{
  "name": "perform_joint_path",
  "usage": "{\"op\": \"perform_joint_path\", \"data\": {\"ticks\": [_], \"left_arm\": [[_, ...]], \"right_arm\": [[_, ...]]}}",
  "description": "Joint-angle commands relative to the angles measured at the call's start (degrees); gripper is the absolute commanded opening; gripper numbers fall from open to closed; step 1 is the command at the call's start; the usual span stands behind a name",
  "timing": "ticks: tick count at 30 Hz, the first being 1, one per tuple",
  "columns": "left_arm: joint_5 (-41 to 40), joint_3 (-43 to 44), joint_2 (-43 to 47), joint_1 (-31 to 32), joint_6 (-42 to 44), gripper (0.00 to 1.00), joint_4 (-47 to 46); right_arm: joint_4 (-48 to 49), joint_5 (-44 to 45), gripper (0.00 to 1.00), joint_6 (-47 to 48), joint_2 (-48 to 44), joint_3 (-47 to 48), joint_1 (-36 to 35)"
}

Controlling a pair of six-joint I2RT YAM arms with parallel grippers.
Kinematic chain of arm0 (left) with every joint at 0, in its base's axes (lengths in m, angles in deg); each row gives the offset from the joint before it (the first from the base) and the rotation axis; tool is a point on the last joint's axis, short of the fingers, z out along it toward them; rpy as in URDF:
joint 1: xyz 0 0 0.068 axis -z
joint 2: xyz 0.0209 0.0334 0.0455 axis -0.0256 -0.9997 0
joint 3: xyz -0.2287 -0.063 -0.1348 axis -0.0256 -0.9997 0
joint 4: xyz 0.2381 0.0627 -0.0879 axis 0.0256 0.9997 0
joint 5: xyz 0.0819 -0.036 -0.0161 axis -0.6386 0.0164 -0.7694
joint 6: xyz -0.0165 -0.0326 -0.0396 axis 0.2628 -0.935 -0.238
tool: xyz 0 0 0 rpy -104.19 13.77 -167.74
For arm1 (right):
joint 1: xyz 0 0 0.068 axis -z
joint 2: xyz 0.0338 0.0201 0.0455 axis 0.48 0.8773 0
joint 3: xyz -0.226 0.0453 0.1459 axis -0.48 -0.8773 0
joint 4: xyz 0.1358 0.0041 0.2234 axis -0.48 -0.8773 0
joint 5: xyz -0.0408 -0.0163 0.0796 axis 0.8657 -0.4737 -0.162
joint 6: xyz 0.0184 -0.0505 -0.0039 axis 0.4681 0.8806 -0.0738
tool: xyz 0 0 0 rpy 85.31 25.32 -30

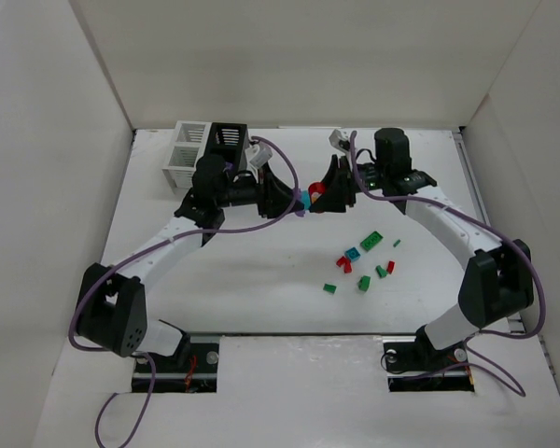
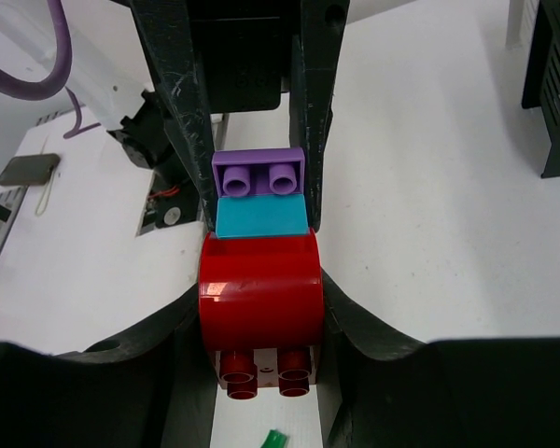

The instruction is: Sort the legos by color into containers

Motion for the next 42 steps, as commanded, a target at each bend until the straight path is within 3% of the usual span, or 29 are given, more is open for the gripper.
{"op": "perform_joint_path", "data": {"ticks": [1, 8, 15, 20, 22, 25, 26, 30, 37, 42], "left_arm": [[1.66, -1.23, 4.17, -0.21, 1.8, 0.01, -2.77], [-0.1, -2.82, 6.47, -3.71, 4.27, 0.01, 1.18], [-1.24, -3.44, 8.4, -4.86, 5.41, 0.01, 2.85], [-11.33, -1.94, 8.4, -7.23, 2.35, 0.01, 6.19], [-15.63, -1.33, 8.92, -10.12, -2.55, 0.0, 8.47], [-26.95, -0.8, 11.2, -13.73, -7.32, 0.0, 12.33], [-36.13, 0.07, 11.91, -13.74, -8.46, 0.0, 17.05], [-50.95, 1.92, 14.11, -14.27, -9.0, 0.0, 24.47], [-61.43, 5.61, 14.82, -14.27, -9.0, 0.0, 30.19], [-61.97, 6.14, 14.2, -14.27, -9.0, 0.0, 30.72]], "right_arm": [[2.88, 0.19, 0.0, -0.54, -0.71, 1.84, 1.04], [2.88, -0.42, 0.0, -1.06, -3.43, -0.09, 6.84], [2.88, -1.12, 0.0, -1.59, -4.13, -0.09, 7.46], [2.17, 6.77, 0.0, -3.44, -2.82, 2.35, 5.54], [1.13, 10.37, 0.0, -4.05, -1.68, 3.94, 3.69], [-1.51, 18.9, 0.0, -4.05, 2.35, 9.73, 1.05], [-2.91, 20.66, 0.0, -4.58, 3.76, 11.4, 1.05], [-4.07, 22.16, 0.0, -5.11, 10.44, 18.88, -1.76], [-5.83, 27.17, 0.0, -5.11, 14.85, 24.96, -4.58], [-6.44, 31.13, 0.0, -5.11, 14.85, 24.96, -5.1]]}}
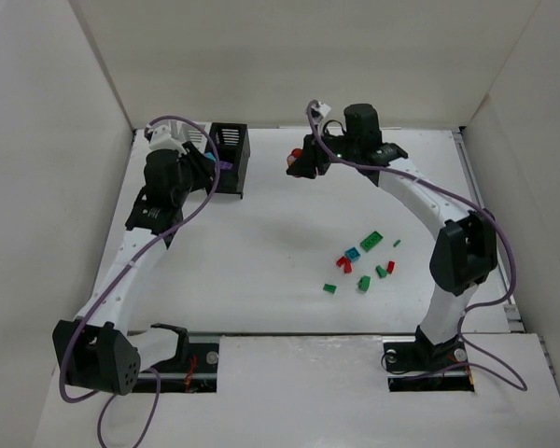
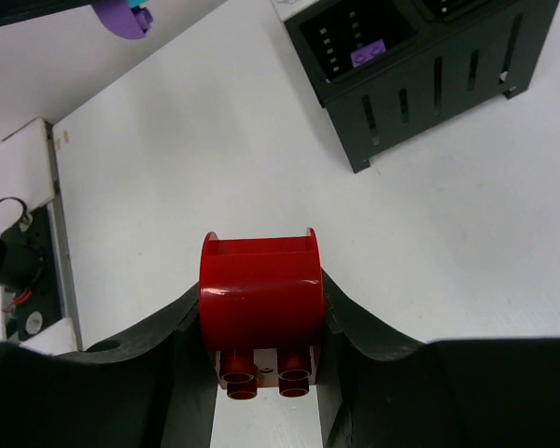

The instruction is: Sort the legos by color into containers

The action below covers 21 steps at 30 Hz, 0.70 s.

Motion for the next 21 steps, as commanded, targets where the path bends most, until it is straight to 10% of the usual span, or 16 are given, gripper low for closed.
{"op": "perform_joint_path", "data": {"ticks": [1, 21], "left_arm": [[-2.52, 2.62, 0.74, 0.03, -0.59, 0.0, -0.12], [-8.31, 3.15, 2.14, 0.03, -5.15, 0.0, 5.14]], "right_arm": [[-0.21, 4.44, 0.0, -0.3, -0.95, 3.27, -0.49], [3.03, 14.99, 0.0, 0.93, 4.47, 10.02, -4.19]]}}
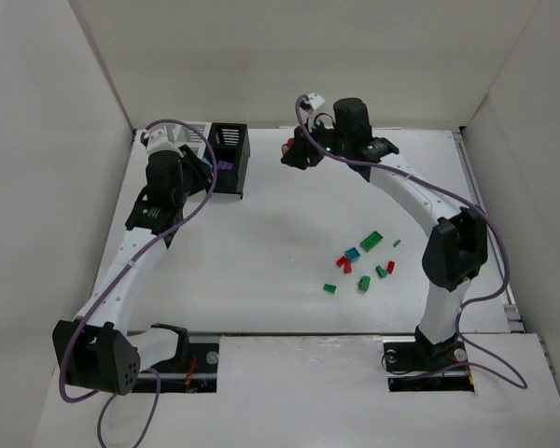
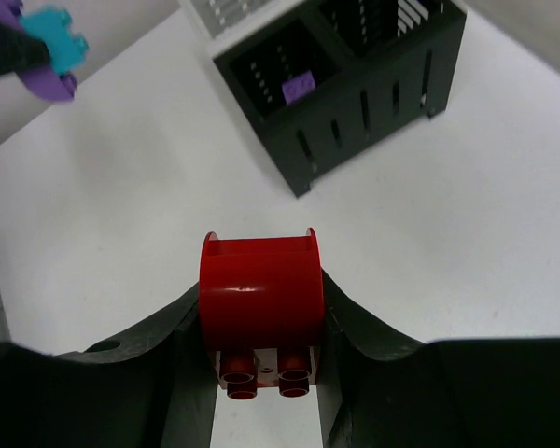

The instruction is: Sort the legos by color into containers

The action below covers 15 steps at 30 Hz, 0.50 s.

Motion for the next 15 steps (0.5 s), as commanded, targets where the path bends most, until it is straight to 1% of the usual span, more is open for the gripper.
{"op": "perform_joint_path", "data": {"ticks": [1, 2, 3, 5, 6, 8, 9, 11, 13, 15], "left_arm": [[-4.93, 2.87, 2.27, 0.0, -4.45, 0.0, 2.91], [-6.07, 2.87, 3.06, 0.0, -5.51, 0.0, 3.54], [-6.08, 2.17, 3.94, 0.0, -6.13, 0.0, 3.54], [-6.08, 1.47, 4.81, 0.0, -7.36, 0.0, 3.54], [-6.08, 1.46, 4.82, 0.0, -8.15, 0.0, 3.54], [-6.61, 0.94, 5.35, 0.0, -8.85, 0.0, 4.24], [-7.13, 0.93, 5.87, 0.0, -8.86, 0.0, 4.77], [-7.65, 0.93, 6.4, 0.0, -9.65, 0.0, 5.56], [-8.71, 0.93, 6.41, 0.0, -10.43, 0.0, 6.09], [-9.5, 0.93, 6.93, 0.0, -11.14, 0.0, 6.79]], "right_arm": [[4.44, 4.11, 0.0, 0.63, 4.1, 8.15, -3.05], [4.44, 4.9, 0.0, 0.63, 5.59, 10.26, -3.05], [5.22, 4.91, 0.0, 0.63, 8.56, 14.28, -3.66], [6.8, 5.86, 0.0, -0.42, 11.74, 18.35, -4.36], [6.81, 5.87, 0.0, -0.43, 13.58, 23.15, -4.37], [7.33, 7.71, 0.0, -2.18, 19.12, 28.62, -5.07], [7.34, 7.72, 0.0, -2.19, 20.97, 34.04, -5.07], [8.12, 8.33, 0.0, -3.85, 25.53, 38.56, -5.6], [10.58, 10.7, 0.0, -4.73, 27.74, 42.34, -6.83], [14.6, 12.28, 0.0, -5.88, 29.24, 42.88, -6.83]]}}
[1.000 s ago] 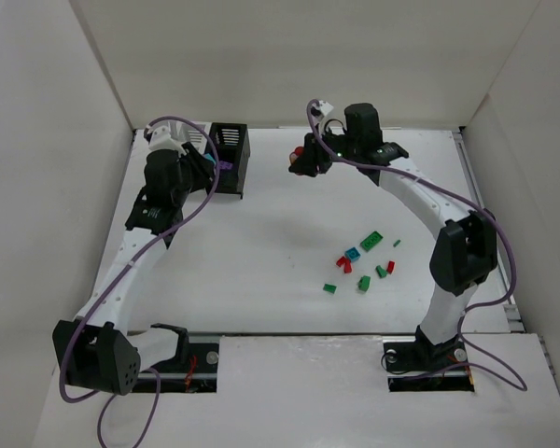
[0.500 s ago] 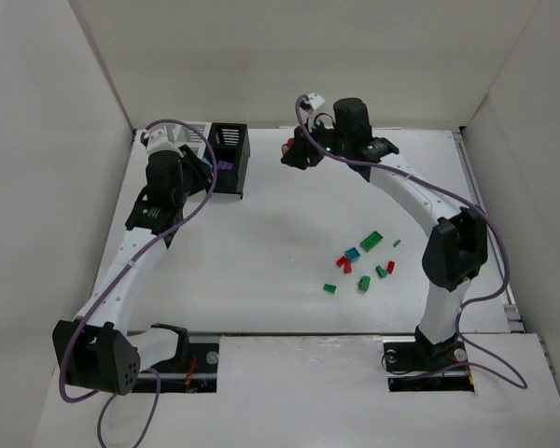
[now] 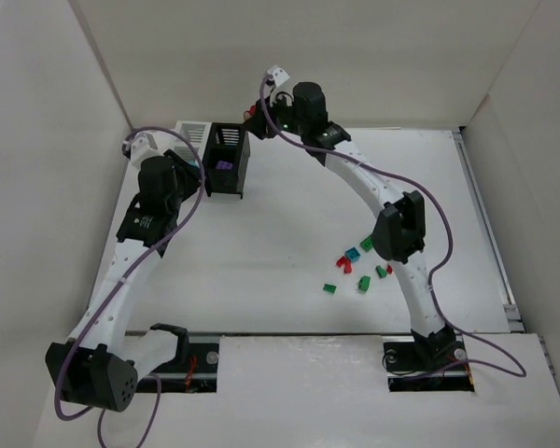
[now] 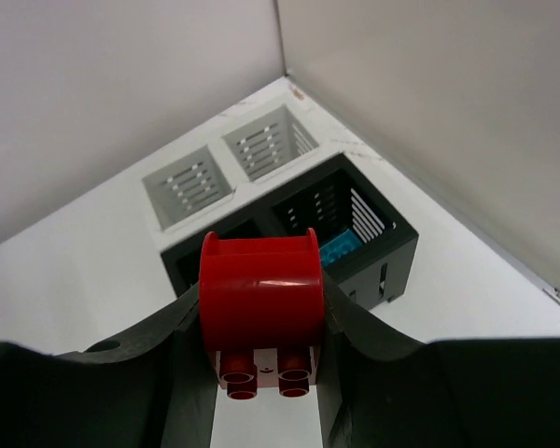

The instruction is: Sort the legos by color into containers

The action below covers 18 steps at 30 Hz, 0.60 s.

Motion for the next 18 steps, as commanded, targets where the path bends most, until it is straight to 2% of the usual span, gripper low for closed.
{"op": "perform_joint_path", "data": {"ticks": [1, 7, 11, 18], "left_arm": [[-2.53, 0.91, 2.28, 0.0, -2.79, 0.0, 0.59], [-3.68, 0.39, 4.04, 0.0, -6.05, 0.0, 4.53], [-9.02, 0.99, 7.81, 0.0, -7.45, 0.0, 8.31], [-12.63, 3.37, 10.71, 0.0, -6.59, 0.03, 13.24]], "right_arm": [[9.27, 4.5, 0.0, -3.3, 0.86, 4.49, -1.69], [21.3, 7.58, 0.0, -6.55, 4.98, 4.49, -5.3], [30.78, 10.39, 0.0, -9.62, 10.42, 8.08, -8.11], [40.2, 13.3, 0.0, -11.13, 16.85, 12.31, -11.01]]}}
